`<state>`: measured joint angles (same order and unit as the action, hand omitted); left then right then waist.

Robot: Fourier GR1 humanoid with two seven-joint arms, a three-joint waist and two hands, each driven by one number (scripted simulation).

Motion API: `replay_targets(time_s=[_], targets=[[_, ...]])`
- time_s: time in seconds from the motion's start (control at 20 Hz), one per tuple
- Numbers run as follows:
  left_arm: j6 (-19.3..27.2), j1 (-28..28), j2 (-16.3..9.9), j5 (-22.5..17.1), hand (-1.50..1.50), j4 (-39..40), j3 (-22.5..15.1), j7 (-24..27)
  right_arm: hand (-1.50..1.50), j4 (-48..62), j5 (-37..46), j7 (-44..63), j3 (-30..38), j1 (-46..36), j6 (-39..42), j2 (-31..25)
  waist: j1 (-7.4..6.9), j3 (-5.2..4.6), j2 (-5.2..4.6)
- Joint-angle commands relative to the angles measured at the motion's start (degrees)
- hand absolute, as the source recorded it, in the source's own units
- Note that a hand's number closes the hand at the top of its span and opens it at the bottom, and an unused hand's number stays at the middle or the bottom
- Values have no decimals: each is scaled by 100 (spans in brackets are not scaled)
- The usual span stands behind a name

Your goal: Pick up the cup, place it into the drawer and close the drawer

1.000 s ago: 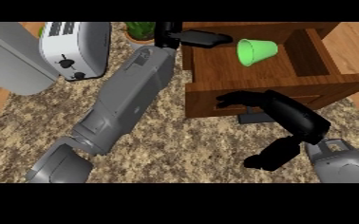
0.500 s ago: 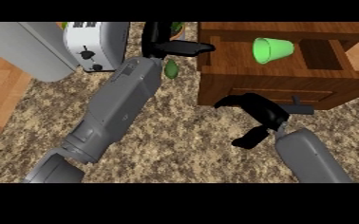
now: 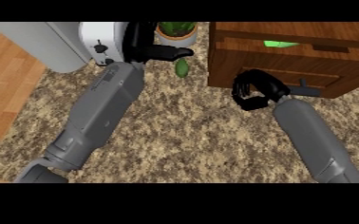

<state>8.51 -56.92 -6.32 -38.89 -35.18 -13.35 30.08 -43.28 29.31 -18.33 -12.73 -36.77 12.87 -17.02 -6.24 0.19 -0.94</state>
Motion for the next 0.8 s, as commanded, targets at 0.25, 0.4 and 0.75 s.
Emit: replay_targets(time_s=[0.25,0.4,0.75], targets=[[-416,512,-352,-86,-150,-582,-49,-260,150,1415,-350,-459,1049,-1370,-447,-483,-314,15,-95],[-597,771,-479,-69,-150,-636,-83,-199,150,1513,-507,-197,1238,-1582,-372,-552,-411,8,-121],[-755,829,-593,-16,-150,-779,-171,-269,150,1365,-776,-127,1439,-1699,-45,-836,-567,7,-179]])
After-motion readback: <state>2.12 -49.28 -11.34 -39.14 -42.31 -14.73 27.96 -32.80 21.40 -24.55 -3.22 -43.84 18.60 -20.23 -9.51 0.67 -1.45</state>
